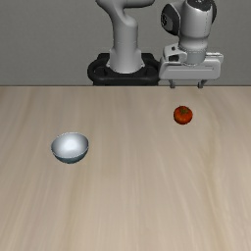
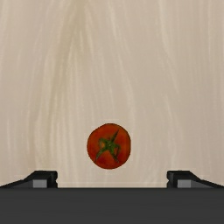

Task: Pick the tomato on the table and place it on the bowl

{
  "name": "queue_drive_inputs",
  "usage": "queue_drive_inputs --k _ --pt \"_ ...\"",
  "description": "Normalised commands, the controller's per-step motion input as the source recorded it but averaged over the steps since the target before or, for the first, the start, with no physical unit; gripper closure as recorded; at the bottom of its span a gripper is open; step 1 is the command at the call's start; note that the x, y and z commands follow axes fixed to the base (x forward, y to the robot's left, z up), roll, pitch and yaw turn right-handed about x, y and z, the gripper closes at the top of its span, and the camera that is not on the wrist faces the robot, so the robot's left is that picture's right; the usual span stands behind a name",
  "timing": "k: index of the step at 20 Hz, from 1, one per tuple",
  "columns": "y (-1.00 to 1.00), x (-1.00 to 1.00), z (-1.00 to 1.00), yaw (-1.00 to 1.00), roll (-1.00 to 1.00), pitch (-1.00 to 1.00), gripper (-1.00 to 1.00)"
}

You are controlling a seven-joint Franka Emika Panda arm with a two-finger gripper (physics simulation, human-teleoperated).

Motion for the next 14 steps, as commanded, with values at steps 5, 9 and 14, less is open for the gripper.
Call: queue_drive_inputs --k 5,9,14 --pt "0.00 0.00 -1.00 0.00 0.00 0.00 -1.00" --pt "0.00 0.00 -1.00 0.00 0.00 0.00 -1.00" --pt "0.00 0.00 0.00 0.00 0.00 0.00 1.00"
